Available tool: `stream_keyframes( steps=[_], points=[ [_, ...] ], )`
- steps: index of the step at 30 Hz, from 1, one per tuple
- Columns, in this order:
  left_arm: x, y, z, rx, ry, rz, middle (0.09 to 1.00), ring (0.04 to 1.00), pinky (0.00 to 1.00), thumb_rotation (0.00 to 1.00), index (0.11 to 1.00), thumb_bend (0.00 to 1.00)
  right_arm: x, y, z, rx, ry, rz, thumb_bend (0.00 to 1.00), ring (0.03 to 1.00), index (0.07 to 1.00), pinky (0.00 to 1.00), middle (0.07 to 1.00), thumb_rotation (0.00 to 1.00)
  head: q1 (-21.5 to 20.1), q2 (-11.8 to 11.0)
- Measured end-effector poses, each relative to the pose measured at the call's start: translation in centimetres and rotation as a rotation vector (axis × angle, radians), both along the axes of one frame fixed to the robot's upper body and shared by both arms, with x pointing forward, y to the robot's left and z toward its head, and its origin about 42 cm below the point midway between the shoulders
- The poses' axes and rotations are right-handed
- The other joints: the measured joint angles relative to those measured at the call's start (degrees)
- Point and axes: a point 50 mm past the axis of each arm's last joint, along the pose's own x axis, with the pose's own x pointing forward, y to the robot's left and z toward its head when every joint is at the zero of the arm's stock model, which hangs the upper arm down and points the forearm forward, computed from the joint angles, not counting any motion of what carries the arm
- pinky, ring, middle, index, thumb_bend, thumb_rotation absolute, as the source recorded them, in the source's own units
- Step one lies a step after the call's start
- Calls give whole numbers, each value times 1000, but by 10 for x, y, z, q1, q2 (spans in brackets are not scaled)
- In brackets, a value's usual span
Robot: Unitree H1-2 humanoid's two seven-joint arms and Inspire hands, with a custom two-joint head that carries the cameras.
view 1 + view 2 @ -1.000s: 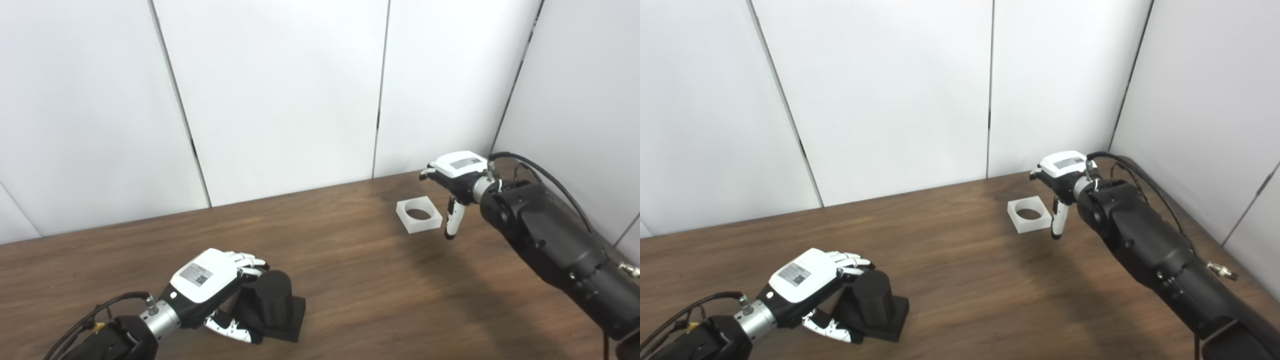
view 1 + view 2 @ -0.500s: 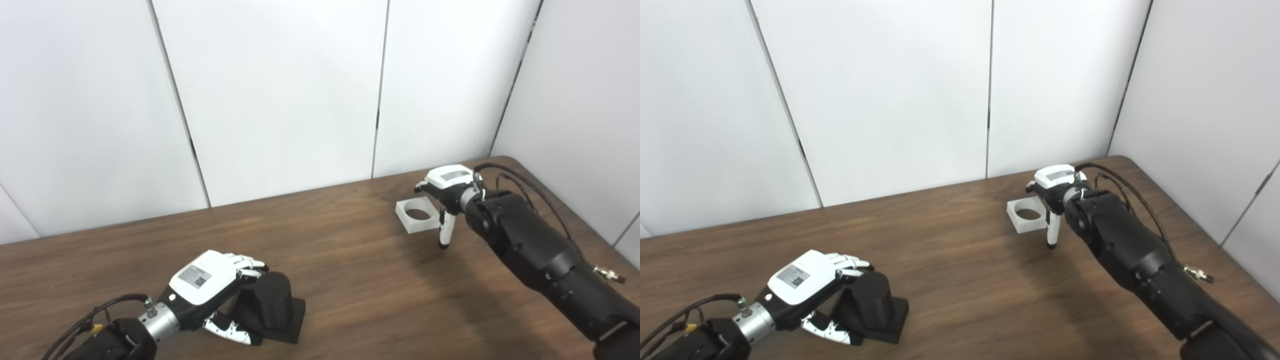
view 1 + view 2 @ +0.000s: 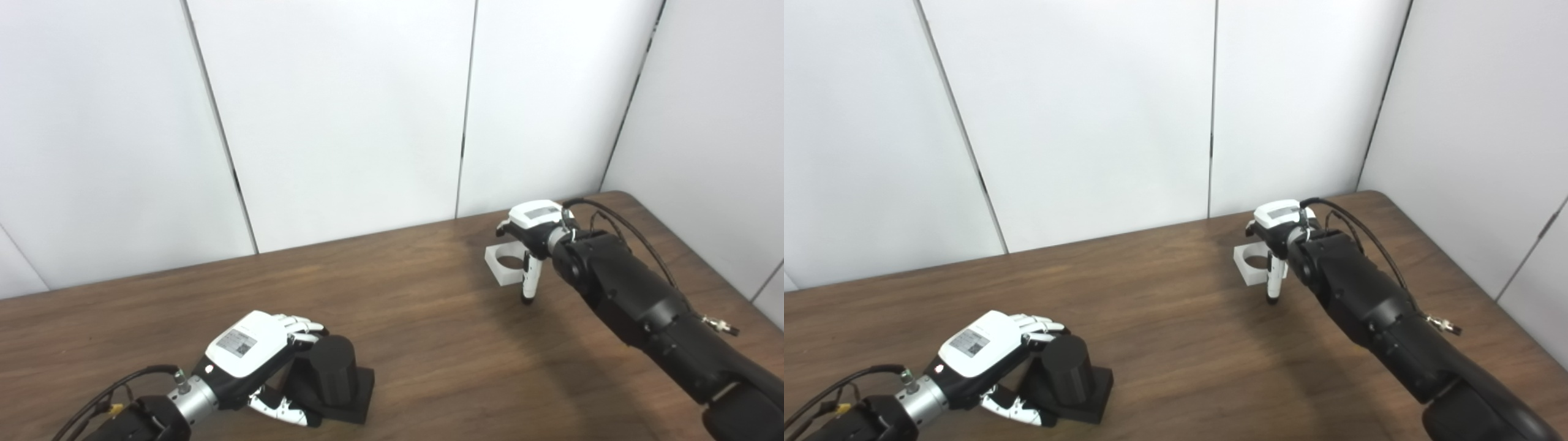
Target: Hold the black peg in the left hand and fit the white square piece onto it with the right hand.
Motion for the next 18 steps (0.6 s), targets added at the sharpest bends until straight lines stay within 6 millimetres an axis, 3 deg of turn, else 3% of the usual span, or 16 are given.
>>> stream_keyframes(
  steps=[18],
  points=[
    [-2,0,0,11,10,-2,834,838,776,65,489,524,17,-3,-3,-17,11,5,796,893,800,898,891,221,8,7]
  ],
)
